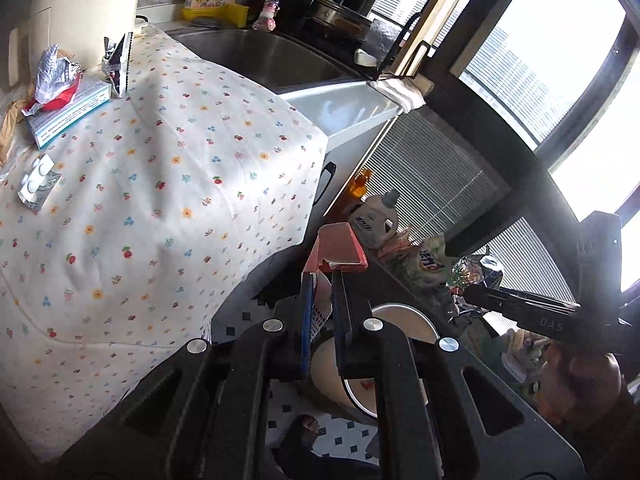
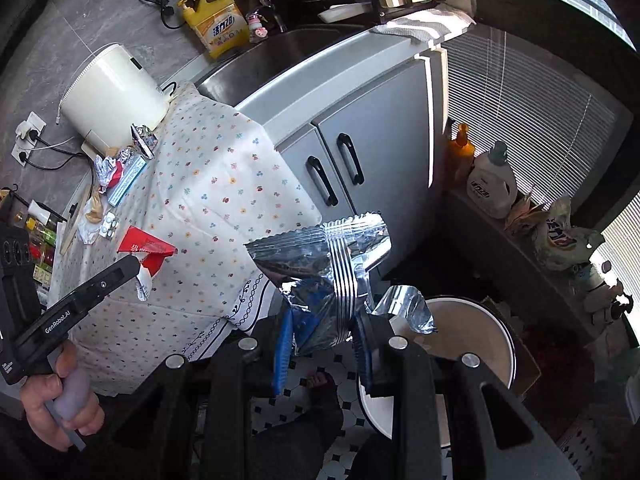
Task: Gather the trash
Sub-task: 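Carry the foil wrapper in the right tool while the left tool carries the pink scrap to the bin, then open both tools over the white bucket to drop the foil and pink scrap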
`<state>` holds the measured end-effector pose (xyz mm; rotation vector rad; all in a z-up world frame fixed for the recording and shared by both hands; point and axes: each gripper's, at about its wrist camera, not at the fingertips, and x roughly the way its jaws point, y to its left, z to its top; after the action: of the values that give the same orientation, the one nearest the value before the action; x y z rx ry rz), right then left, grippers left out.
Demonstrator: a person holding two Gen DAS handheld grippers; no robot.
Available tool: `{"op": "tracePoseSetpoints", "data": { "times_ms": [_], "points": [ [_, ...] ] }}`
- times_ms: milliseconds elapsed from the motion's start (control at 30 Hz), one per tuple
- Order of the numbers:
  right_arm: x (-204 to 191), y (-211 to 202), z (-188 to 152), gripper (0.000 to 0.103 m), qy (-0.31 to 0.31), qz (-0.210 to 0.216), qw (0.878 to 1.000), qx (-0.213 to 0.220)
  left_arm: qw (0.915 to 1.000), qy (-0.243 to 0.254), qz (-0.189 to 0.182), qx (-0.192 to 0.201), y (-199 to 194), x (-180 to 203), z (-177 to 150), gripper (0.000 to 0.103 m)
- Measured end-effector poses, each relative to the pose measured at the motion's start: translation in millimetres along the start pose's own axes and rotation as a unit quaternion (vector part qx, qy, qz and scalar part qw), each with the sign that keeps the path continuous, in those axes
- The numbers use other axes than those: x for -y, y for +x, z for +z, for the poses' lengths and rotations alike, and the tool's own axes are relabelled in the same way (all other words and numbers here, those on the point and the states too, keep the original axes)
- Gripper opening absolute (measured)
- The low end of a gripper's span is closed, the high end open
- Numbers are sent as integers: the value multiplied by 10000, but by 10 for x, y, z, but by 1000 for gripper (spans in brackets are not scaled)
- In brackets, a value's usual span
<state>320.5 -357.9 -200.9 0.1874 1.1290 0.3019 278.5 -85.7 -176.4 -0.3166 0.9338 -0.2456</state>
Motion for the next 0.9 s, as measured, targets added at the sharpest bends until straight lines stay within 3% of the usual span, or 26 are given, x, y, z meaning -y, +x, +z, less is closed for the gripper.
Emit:
{"op": "tracePoseSetpoints", "data": {
  "times_ms": [133,300,900],
  "points": [
    [405,40,-215,32,345,-209,9990,-190,9990,199,-239,-322,277,348,-140,10],
    [726,35,-434,52,516,-346,9977,-282,9962,432,-454,-603,545,702,-295,10],
    [1612,-452,-736,56,1269,-880,9880,8,9788,897,-1073,-1493,1334,1531,-614,11]
  ]
}}
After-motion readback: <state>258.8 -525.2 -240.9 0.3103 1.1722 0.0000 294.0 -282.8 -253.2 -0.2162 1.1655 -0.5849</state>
